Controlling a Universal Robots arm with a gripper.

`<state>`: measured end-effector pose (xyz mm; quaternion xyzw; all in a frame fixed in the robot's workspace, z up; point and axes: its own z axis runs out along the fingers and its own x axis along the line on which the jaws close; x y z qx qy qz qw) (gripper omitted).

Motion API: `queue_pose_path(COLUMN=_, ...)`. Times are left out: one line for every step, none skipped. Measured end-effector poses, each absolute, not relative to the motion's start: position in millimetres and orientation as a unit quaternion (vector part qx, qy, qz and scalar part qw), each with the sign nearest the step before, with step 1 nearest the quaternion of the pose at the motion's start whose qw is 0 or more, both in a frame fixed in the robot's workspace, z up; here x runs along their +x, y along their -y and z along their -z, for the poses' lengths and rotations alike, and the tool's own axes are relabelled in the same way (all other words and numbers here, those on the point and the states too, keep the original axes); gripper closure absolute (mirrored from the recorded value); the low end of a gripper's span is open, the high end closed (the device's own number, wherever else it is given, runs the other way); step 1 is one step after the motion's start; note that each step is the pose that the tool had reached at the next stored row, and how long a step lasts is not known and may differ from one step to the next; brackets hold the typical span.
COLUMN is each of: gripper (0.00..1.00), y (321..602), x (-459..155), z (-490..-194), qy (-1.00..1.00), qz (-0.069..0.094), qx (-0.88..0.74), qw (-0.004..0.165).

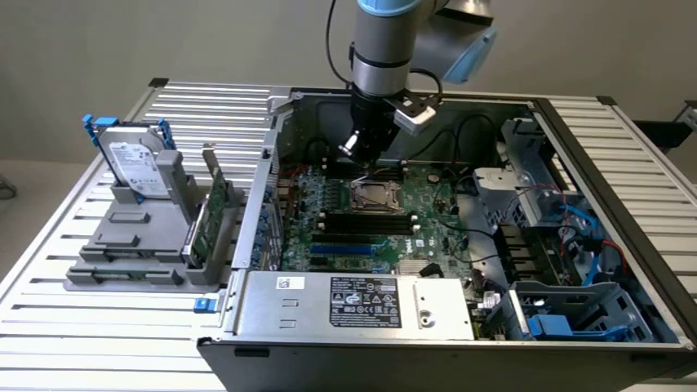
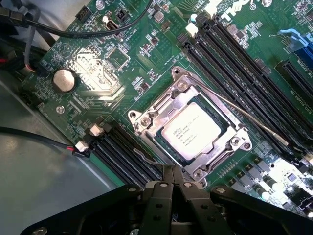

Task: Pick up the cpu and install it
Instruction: 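Install the second cpu locking lever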

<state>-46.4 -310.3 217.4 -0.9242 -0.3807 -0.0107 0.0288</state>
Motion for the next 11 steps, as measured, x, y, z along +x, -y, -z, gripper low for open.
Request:
queue_pose_path(gripper=0.89, y=310.1, x=-46.5, z=-217.4, qy=0.381, qz=0.011, qx=-0.924, qw=0.029)
queue_pose_path(gripper=0.89, y=309.7, x=-46.5, z=-217.4, qy=0.381, qz=0.011, qx=-0.924, qw=0.029)
queue_pose_path(gripper=0.89, y=309.1, x=-46.5, z=-217.4, qy=0.381, qz=0.011, qx=-0.924, qw=0.029)
queue_pose_path(gripper=0.89, y=308.5, x=-46.5, z=-217.4, qy=0.381, qz=0.011, qx=-0.924, qw=0.029)
queue_pose_path(gripper=0.89, y=307.7, x=-46.6, z=-217.4, qy=0.381, qz=0.011, qx=-0.924, qw=0.029)
queue_pose_path(gripper=0.89, y=307.3, x=-46.7, z=-217.4, qy=0.381, qz=0.011, qx=-0.924, qw=0.029)
queue_pose_path(gripper=0.89, y=307.2, x=-46.6, z=-217.4, qy=0.381, qz=0.011, qx=-0.924, qw=0.029)
queue_pose_path(gripper=0.89, y=307.2, x=-46.6, z=-217.4, qy=0.382, qz=0.011, qx=-0.924, qw=0.029)
queue_pose_path(gripper=0.89, y=307.2, x=-46.7, z=-217.4, qy=0.382, qz=0.011, qx=-0.924, qw=0.029)
queue_pose_path(gripper=0.89, y=307.0, x=-46.7, z=-217.3, qy=0.382, qz=0.011, qx=-0.924, qw=0.029)
queue_pose_path(gripper=0.89, y=306.8, x=-46.7, z=-217.2, qy=0.383, qz=0.011, qx=-0.923, qw=0.029)
